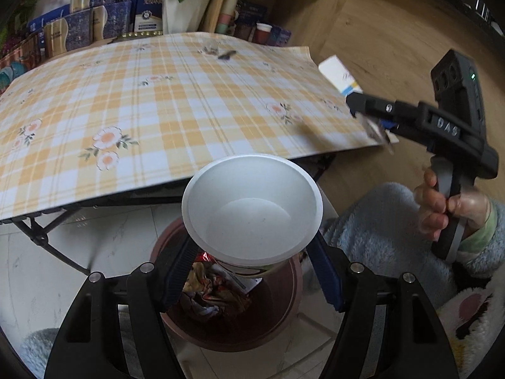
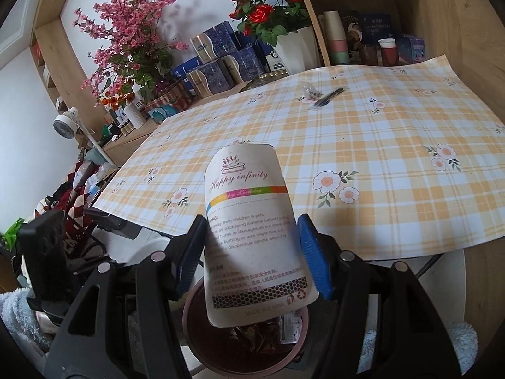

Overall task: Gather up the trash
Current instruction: 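Carry the yogurt cup and leaflet over the brown bin with both grippers, then open the left gripper to drop the cup while the right gripper drops the leaflet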

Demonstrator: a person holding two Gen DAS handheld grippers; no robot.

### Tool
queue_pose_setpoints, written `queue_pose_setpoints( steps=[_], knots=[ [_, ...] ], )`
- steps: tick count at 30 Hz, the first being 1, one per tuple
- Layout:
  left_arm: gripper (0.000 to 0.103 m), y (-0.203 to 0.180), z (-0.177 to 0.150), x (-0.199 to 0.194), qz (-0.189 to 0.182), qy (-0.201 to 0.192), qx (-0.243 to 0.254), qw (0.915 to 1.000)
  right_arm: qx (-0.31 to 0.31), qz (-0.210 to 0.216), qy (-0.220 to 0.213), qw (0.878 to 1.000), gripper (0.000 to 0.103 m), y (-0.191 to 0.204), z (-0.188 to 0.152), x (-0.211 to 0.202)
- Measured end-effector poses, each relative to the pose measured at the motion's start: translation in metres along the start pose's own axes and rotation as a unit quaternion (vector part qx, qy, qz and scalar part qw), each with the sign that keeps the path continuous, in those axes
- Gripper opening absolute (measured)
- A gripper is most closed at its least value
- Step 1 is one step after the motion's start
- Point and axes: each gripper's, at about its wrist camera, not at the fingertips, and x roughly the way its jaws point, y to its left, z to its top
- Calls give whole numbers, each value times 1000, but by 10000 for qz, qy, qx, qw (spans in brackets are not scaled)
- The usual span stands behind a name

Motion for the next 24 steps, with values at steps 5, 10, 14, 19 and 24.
queue_pose_setpoints(
  steps=[5, 10, 14, 19, 24],
  knots=[
    [68, -9, -7, 24, 14, 328, 200, 9993, 19, -105, 21, 9999, 60, -5, -8, -7],
    [68, -13, -7, 43, 27, 598, 384, 9975, 109, -185, 75, 9997, 60, -12, -14, -10],
    [68, -14, -6, 58, 108, 751, 522, 9957, 135, -210, 107, 9996, 60, -14, -15, -8],
    [69, -15, -9, 73, 243, 903, 673, 9933, 82, -216, 174, 9996, 60, -11, -16, -4],
    [75, -6, -6, 73, 203, 843, 417, 9954, 63, -208, 261, 9994, 60, -10, -19, 1]
  ],
)
